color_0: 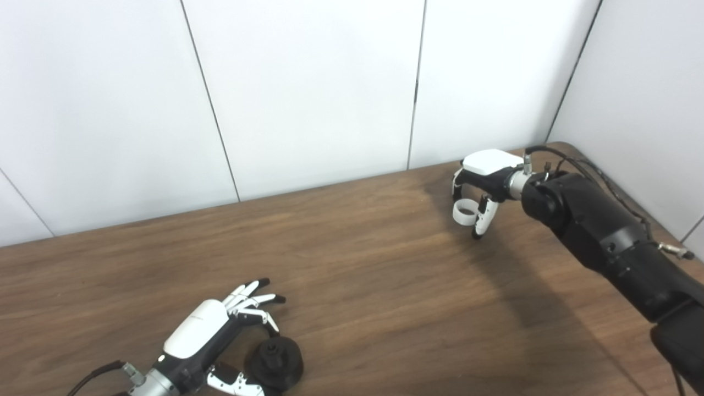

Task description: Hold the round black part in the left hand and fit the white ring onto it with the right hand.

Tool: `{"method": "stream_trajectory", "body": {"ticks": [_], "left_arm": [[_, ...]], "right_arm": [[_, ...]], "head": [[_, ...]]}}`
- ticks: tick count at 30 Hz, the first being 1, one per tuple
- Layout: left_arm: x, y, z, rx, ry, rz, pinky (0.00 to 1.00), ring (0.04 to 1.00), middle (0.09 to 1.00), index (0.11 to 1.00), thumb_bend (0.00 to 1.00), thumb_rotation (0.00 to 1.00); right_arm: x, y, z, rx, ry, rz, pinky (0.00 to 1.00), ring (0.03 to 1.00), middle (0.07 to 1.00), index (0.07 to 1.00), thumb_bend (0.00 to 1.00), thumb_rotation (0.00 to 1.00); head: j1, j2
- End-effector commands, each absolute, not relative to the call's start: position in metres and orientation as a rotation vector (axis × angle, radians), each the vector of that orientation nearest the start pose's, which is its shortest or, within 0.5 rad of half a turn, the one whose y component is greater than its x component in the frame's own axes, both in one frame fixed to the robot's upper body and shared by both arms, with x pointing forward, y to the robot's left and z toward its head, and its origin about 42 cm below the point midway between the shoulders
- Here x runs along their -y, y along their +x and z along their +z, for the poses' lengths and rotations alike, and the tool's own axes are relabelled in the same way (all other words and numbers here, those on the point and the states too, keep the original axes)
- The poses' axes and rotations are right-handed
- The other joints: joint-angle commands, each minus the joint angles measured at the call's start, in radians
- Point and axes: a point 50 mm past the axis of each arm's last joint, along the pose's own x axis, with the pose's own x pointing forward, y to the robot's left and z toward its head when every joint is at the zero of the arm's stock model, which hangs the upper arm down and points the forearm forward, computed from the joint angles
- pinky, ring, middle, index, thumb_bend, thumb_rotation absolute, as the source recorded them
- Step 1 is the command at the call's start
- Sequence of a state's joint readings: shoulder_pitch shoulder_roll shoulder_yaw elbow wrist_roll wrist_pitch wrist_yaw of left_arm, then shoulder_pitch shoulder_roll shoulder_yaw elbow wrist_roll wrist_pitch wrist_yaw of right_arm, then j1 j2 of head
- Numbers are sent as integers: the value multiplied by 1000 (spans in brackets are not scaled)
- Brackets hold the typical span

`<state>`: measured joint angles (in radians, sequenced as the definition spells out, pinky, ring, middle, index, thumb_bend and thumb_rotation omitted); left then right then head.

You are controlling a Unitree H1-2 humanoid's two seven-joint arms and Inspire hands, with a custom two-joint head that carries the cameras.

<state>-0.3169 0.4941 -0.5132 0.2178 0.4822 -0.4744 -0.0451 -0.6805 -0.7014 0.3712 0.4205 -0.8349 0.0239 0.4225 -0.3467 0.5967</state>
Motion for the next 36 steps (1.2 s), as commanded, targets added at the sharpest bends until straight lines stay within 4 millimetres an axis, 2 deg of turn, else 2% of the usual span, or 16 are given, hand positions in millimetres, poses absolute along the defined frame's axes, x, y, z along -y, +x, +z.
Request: {"method": "stream_trajectory", "body": {"ticks": [1,9,11,12,13,15,36], "left_arm": [[-234,339,121,459,1023,-780,1000,1000,871,481,524,58],[-234,339,121,458,1013,-779,1000,1000,869,481,524,57],[-234,338,122,459,1010,-778,1000,1000,868,481,524,57],[-234,338,122,459,1010,-778,1000,1000,867,481,524,57],[-235,338,122,460,1011,-778,1000,1000,867,481,524,57],[-236,338,123,459,1017,-781,1000,1000,869,481,524,57],[-243,341,127,461,1036,-773,1000,1000,871,481,524,57]], "right_arm": [[366,477,282,-87,-1687,286,1000,1000,877,624,940,202],[372,475,283,-88,-1668,273,1000,1000,880,628,927,202],[373,475,281,-71,-1669,268,1000,995,868,588,900,192],[373,475,281,-58,-1671,264,1000,988,857,538,717,169],[373,476,280,-44,-1671,259,1000,980,845,511,624,156],[372,476,280,-29,-1677,254,1000,967,819,487,547,144],[365,478,288,11,-1695,259,1000,972,807,481,526,141]], "head": [[0,0],[0,-2],[1,0],[0,2],[0,3],[-1,5],[1,3]]}}
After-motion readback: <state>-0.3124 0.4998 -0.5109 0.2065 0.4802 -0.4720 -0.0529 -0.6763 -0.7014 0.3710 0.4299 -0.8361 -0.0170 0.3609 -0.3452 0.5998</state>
